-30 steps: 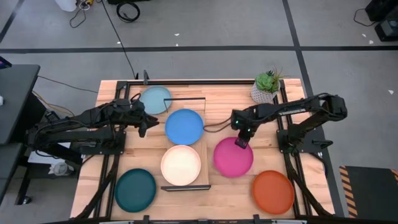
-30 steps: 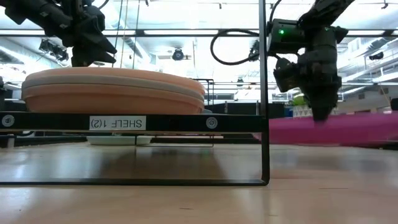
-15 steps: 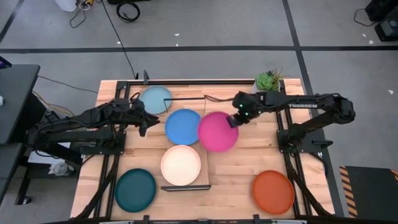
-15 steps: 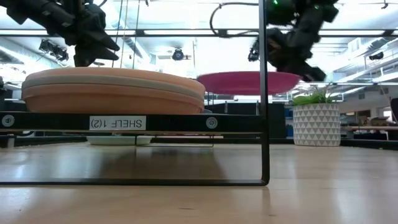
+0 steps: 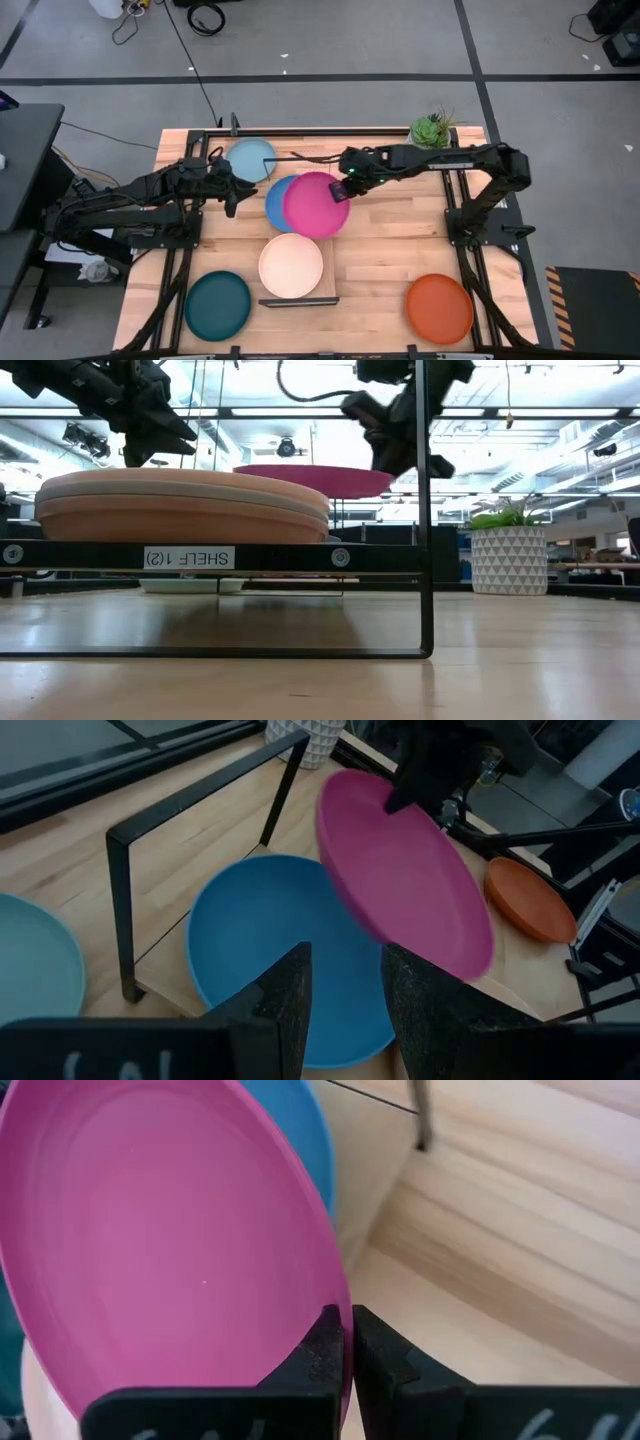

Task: Place and stack plates onto a shelf
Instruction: Stack the pink plate on top of the blue plate on the shelf

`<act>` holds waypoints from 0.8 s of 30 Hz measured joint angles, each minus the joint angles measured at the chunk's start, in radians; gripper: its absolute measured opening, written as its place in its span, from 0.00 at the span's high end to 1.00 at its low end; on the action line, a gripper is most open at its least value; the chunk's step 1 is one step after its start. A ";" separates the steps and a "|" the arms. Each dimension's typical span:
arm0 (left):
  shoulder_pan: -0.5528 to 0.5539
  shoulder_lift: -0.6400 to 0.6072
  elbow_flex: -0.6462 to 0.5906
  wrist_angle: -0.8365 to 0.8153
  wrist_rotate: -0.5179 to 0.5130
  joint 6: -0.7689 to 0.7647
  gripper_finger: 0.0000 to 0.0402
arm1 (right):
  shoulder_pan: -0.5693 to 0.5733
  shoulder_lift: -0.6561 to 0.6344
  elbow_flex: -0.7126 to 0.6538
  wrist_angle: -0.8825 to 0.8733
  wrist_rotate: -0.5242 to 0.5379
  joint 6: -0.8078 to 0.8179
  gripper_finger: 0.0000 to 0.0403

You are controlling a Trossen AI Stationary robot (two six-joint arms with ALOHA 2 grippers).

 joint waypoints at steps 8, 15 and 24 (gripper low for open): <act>0.000 0.000 0.000 0.000 0.001 0.001 0.68 | 0.010 0.134 0.085 0.079 -0.004 0.035 0.96; -0.004 0.000 0.000 -0.004 0.050 0.003 0.68 | 0.009 0.212 0.086 0.191 -0.004 0.076 0.95; -0.067 0.000 0.000 -0.006 0.055 0.002 0.68 | 0.002 0.235 0.086 0.185 0.044 0.026 0.84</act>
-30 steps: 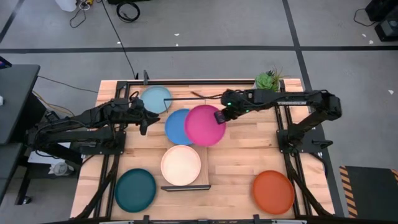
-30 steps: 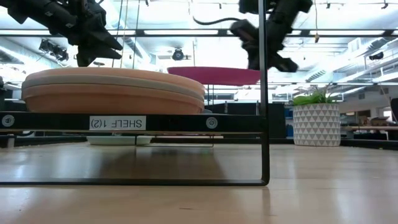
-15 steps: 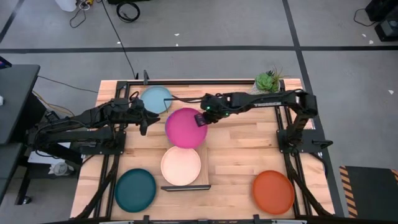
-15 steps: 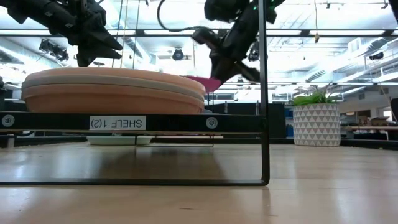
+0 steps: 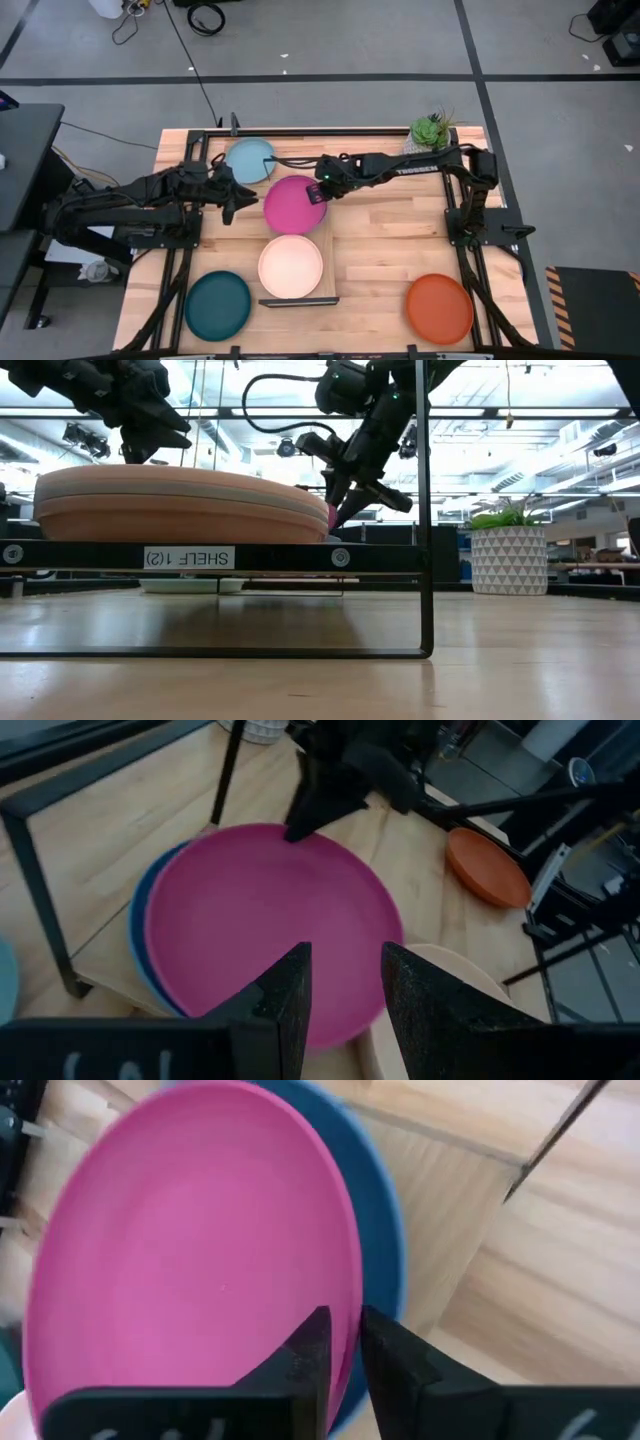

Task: Place and stack plates onto a shelf
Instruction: Stack the pink plate on top of the blue plate on the shelf, then stack the orange plate on top of the pink plate on the shelf

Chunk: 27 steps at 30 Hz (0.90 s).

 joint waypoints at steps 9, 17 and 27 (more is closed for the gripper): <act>-0.054 0.000 0.000 -0.020 0.000 -0.003 0.68 | -0.019 -0.034 0.000 0.006 -0.002 -0.098 0.82; -0.091 0.000 0.000 -0.053 -0.011 -0.055 0.68 | -0.004 -0.118 0.000 0.002 -0.104 -0.298 0.82; -0.096 0.000 0.000 -0.053 -0.020 -0.056 0.68 | 0.158 -0.157 0.000 -0.256 -0.415 -0.678 0.82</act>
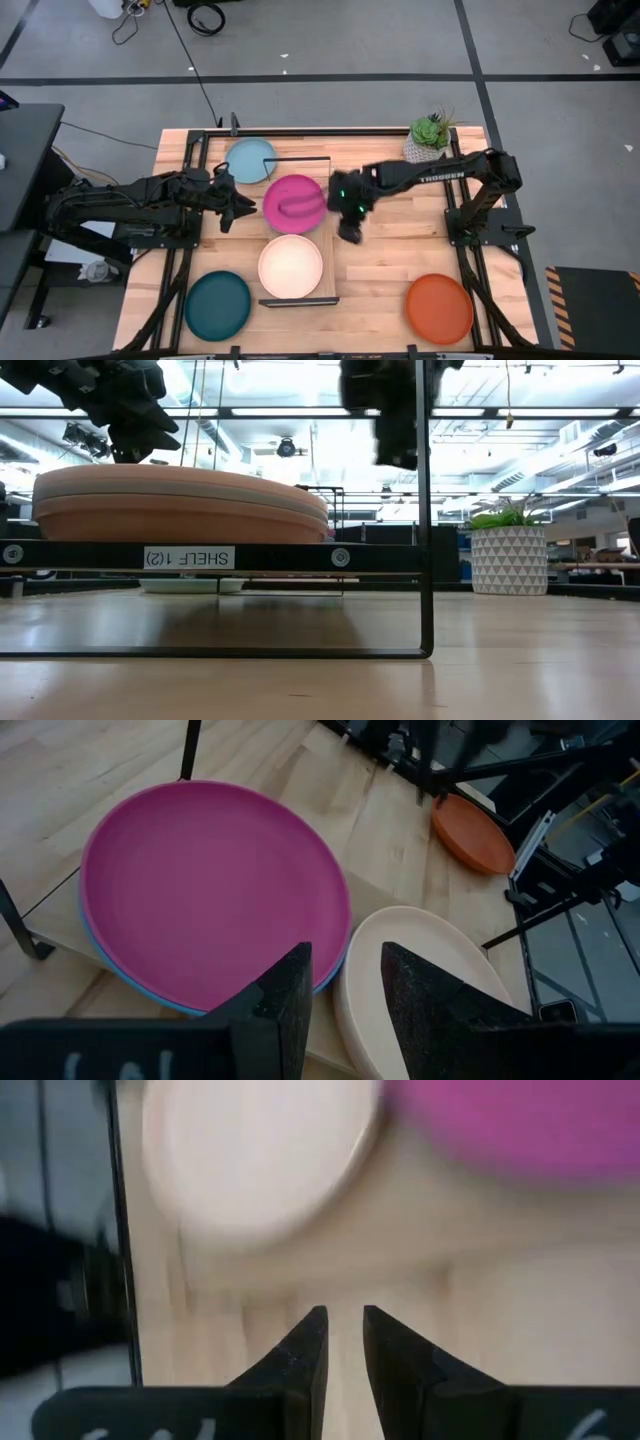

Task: Place and stack plates onto a shelf
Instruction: Stack the orange plate on top of the pink plate on the shelf

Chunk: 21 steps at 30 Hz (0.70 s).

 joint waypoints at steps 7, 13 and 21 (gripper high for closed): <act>0.000 0.000 0.000 -0.002 -0.008 0.000 0.68 | 0.191 0.000 0.000 -0.259 0.026 -0.152 0.82; 0.000 0.000 0.000 -0.003 -0.019 0.000 0.68 | 0.327 -0.017 -0.011 -0.313 0.031 -0.166 0.82; 0.000 0.000 0.000 -0.007 -0.019 0.001 0.68 | 0.434 -0.127 -0.190 -0.219 0.056 0.005 0.82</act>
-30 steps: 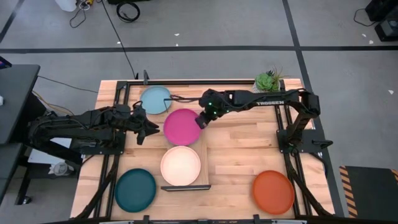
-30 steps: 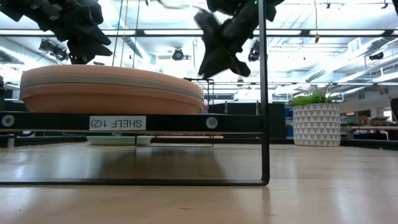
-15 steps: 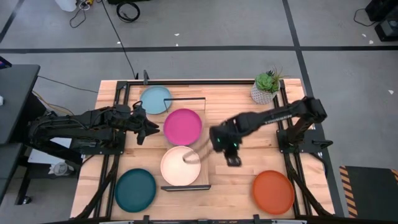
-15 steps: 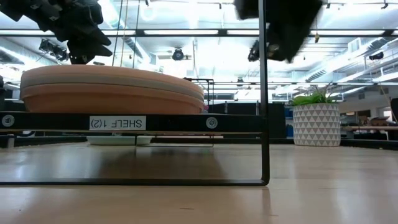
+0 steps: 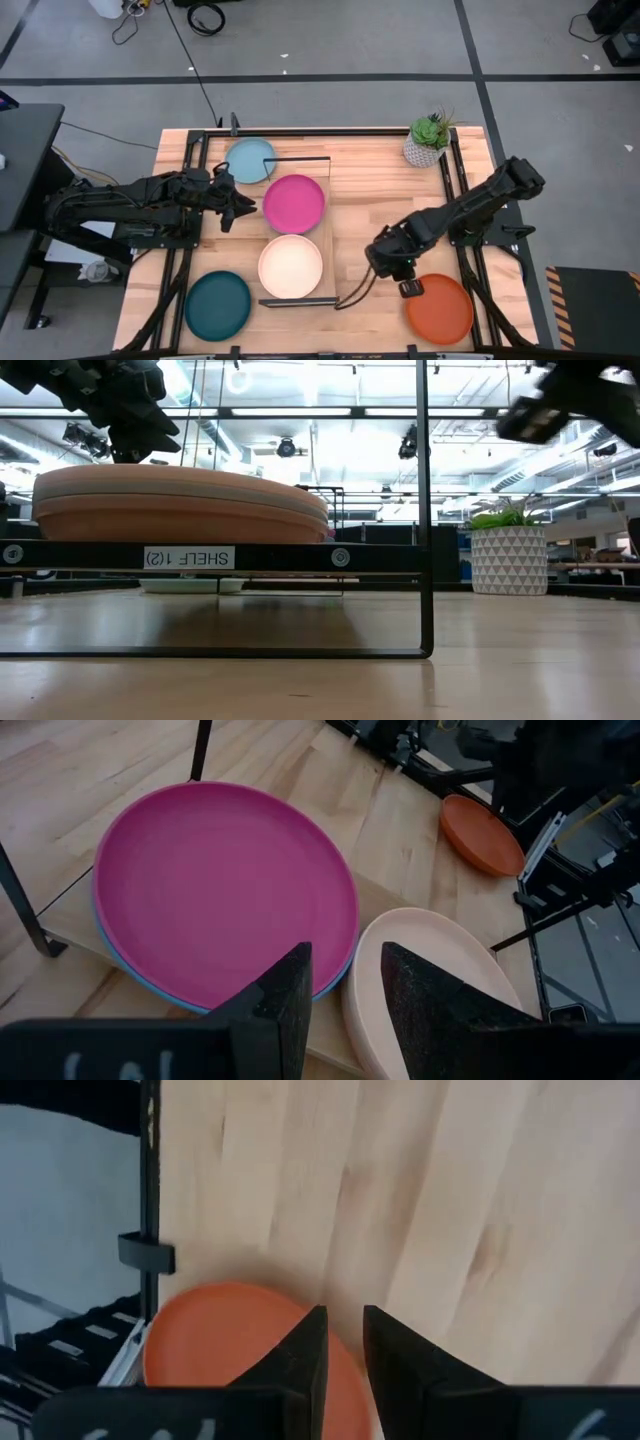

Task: Place and stack plates onto a shelf
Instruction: Stack the orange plate on top of the pink plate on the shelf

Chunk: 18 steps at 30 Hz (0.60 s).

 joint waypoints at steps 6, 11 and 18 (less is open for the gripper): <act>0.000 0.000 0.000 0.000 0.000 0.000 0.68 | 0.074 -0.032 -0.142 0.019 -0.001 0.034 0.82; 0.000 0.000 0.000 0.000 0.000 -0.001 0.68 | 0.110 -0.049 -0.246 0.020 0.001 0.059 0.79; 0.000 0.000 0.000 0.000 0.000 -0.001 0.68 | 0.126 -0.052 -0.337 0.076 0.051 0.062 0.70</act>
